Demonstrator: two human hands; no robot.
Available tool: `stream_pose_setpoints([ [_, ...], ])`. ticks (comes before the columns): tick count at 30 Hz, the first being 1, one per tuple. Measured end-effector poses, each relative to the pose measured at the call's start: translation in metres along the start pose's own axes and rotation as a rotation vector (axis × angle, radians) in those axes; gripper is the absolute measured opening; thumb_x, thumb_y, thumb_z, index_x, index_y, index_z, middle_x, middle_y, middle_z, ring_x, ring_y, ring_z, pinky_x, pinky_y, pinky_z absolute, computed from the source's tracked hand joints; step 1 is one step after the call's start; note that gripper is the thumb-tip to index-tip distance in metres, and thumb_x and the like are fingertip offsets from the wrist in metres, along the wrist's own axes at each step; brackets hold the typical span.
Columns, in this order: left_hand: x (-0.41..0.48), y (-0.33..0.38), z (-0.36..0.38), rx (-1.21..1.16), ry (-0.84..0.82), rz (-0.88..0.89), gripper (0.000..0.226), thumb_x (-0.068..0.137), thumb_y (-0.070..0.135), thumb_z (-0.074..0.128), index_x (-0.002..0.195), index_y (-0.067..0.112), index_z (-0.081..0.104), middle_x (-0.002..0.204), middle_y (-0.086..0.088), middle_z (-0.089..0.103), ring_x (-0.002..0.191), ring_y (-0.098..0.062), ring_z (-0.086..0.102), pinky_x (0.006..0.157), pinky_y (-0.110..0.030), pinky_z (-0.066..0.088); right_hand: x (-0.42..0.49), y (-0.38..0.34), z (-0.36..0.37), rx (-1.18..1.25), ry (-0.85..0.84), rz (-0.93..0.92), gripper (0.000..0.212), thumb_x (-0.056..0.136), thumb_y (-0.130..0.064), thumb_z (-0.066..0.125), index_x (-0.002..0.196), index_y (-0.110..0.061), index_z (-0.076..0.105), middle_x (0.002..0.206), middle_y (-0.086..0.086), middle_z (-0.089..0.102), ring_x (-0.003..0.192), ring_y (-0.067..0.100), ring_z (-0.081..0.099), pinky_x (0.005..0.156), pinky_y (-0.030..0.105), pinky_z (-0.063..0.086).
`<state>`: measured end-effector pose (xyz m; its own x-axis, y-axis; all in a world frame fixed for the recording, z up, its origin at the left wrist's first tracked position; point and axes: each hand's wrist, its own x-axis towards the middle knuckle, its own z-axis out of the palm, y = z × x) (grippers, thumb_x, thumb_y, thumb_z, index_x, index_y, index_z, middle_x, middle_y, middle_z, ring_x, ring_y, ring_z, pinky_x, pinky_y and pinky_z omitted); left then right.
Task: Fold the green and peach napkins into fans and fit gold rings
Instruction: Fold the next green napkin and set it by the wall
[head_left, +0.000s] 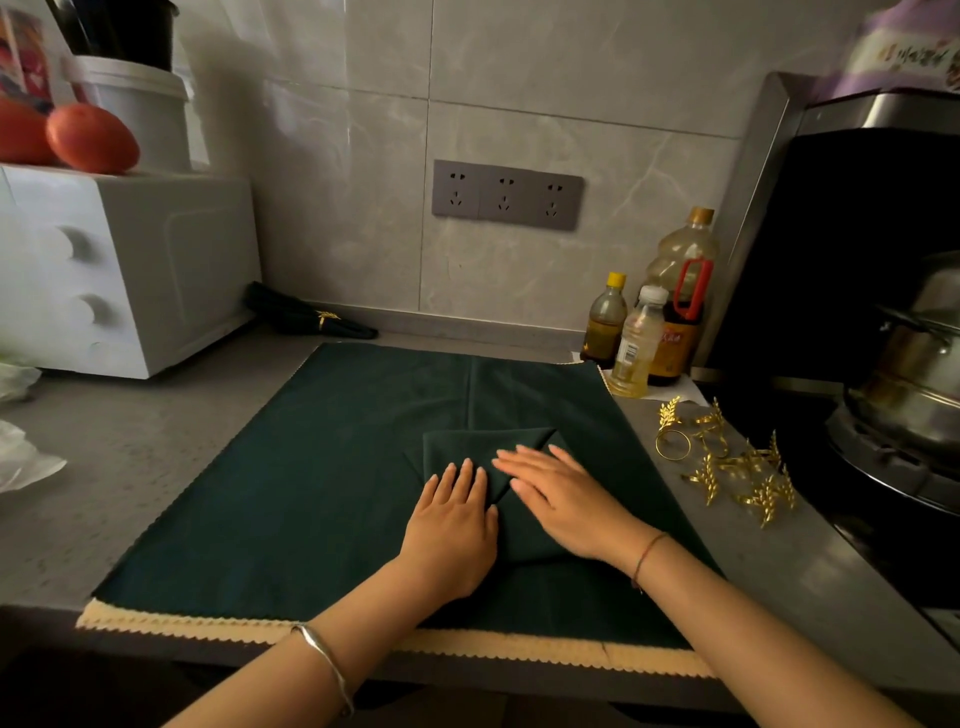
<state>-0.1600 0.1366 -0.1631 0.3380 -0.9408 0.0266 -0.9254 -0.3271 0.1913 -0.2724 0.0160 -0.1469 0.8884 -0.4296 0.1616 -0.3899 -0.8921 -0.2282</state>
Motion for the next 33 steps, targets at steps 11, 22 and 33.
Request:
stream_pose_setpoints([
  [11, -0.005, -0.012, 0.002, -0.057, 0.003, 0.123, 0.051, 0.102, 0.042, 0.013, 0.151, 0.035, -0.001, 0.159, 0.004, -0.005, 0.146, -0.019, -0.013, 0.115, -0.030, -0.012, 0.014, 0.041, 0.005, -0.058, -0.210, 0.239, 0.056, 0.101, -0.047, 0.012, 0.151, -0.025, -0.001, 0.157, -0.012, -0.006, 0.143, 0.003, -0.010, 0.117, 0.030, -0.008],
  [22, -0.005, -0.013, 0.003, -0.029, 0.003, 0.137, 0.050, 0.102, 0.042, 0.014, 0.150, 0.039, -0.001, 0.160, 0.003, -0.003, 0.146, -0.021, -0.010, 0.116, -0.033, -0.010, -0.015, 0.025, -0.030, 0.067, 0.014, 0.038, 0.054, 0.095, -0.052, 0.034, 0.144, -0.030, 0.033, 0.150, -0.013, 0.032, 0.138, 0.001, 0.023, 0.113, 0.020, 0.010],
  [33, -0.006, -0.013, 0.003, -0.045, 0.007, 0.132, 0.049, 0.102, 0.042, 0.014, 0.149, 0.040, 0.000, 0.160, 0.004, -0.003, 0.146, -0.020, -0.010, 0.117, -0.032, -0.009, -0.055, 0.045, -0.041, -0.135, -0.125, -0.071, 0.050, 0.085, -0.035, 0.058, 0.133, -0.040, 0.046, 0.139, -0.022, 0.044, 0.126, -0.002, 0.040, 0.106, 0.016, 0.026],
])
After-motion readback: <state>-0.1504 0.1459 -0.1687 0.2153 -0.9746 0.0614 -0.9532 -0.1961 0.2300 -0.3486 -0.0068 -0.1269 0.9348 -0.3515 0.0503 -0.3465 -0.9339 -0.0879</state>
